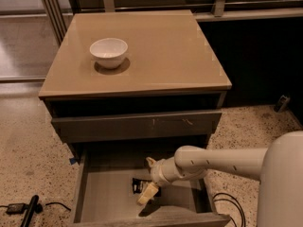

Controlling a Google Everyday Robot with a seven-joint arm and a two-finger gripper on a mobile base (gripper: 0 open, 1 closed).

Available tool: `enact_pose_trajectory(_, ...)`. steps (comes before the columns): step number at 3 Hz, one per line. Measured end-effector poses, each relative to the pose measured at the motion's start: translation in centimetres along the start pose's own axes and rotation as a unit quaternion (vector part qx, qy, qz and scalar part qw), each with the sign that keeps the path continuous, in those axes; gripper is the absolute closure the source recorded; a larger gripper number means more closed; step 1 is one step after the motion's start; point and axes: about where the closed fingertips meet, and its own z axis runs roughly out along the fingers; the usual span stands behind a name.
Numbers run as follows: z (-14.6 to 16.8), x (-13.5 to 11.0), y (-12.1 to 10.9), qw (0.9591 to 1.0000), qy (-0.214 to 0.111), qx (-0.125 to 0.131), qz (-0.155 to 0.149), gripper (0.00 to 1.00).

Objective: Place rxbar chocolate into middle drawer

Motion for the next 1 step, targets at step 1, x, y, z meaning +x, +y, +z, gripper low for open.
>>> enact_pose_trajectory(1,0.0,0.0,0.0,1.0,0.0,0.0,0.0,0.0)
